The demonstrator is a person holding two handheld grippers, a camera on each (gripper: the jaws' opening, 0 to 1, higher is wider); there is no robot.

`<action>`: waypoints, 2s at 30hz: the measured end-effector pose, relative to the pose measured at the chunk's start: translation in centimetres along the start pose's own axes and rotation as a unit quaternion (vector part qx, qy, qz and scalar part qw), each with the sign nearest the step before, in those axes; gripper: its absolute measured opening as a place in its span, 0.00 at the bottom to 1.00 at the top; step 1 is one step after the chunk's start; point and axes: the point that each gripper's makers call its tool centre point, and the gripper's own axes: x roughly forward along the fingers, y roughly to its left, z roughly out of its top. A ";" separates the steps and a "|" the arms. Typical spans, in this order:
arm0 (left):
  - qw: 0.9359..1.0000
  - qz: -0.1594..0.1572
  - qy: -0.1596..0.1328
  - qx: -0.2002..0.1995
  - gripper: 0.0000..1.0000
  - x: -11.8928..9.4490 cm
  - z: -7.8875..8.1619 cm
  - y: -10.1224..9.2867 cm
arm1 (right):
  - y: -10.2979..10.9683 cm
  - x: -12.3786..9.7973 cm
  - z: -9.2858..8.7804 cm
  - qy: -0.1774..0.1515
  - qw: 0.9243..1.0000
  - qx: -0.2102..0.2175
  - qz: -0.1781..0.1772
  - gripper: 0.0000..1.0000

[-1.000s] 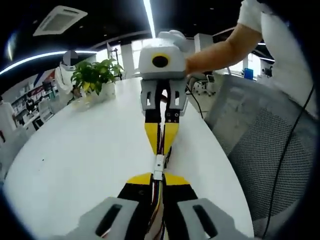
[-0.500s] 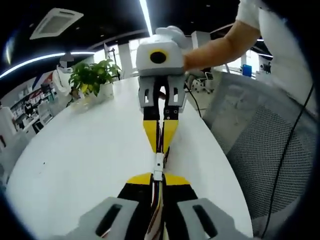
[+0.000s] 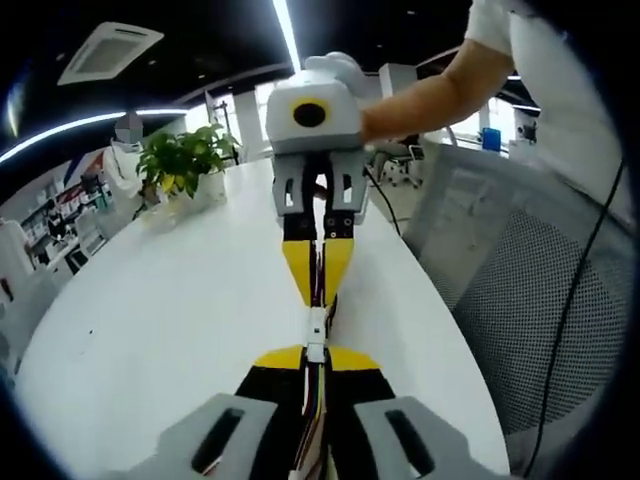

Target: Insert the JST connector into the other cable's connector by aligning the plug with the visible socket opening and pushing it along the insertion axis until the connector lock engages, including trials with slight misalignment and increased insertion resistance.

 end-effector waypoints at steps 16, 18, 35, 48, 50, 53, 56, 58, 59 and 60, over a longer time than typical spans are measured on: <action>1.000 0.007 -0.016 -0.005 0.00 -1.1 0.5 -0.4 | 0.8 0.1 1.7 -0.028 1.000 0.003 0.007 0.01; 1.000 0.003 -0.017 -0.004 0.00 -1.0 0.7 -0.6 | 0.9 0.2 1.9 -0.028 1.000 -0.001 0.010 0.01; 1.000 0.001 -0.025 -0.008 0.00 -1.0 1.5 -0.2 | 0.2 0.4 1.3 -0.013 1.000 -0.008 -0.001 0.01; 1.000 0.003 -0.024 -0.008 0.00 -0.9 1.4 0.0 | -0.1 0.5 1.3 -0.012 1.000 -0.002 -0.006 0.01; 1.000 0.003 -0.025 -0.009 0.00 -0.9 1.4 0.0 | -0.1 0.5 1.4 -0.014 1.000 -0.002 -0.006 0.01; 0.999 -0.002 -0.032 -0.010 0.00 -0.5 1.8 -0.2 | 0.3 0.7 2.7 -0.044 0.999 0.008 0.004 0.01; 1.000 0.003 -0.019 0.000 0.00 -0.1 1.5 0.0 | 0.1 1.2 2.2 -0.023 0.999 -0.021 -0.005 0.01; 1.000 0.001 -0.018 -0.001 0.00 0.0 1.3 0.0 | -0.1 1.1 2.0 -0.024 1.000 -0.012 -0.002 0.01; 1.000 0.001 -0.019 -0.002 0.00 0.0 1.3 0.0 | 0.0 1.0 2.0 -0.025 1.000 -0.013 -0.002 0.01; 1.000 0.000 -0.019 -0.002 0.00 0.0 1.3 0.0 | 0.0 1.0 2.0 -0.025 1.000 -0.014 -0.002 0.01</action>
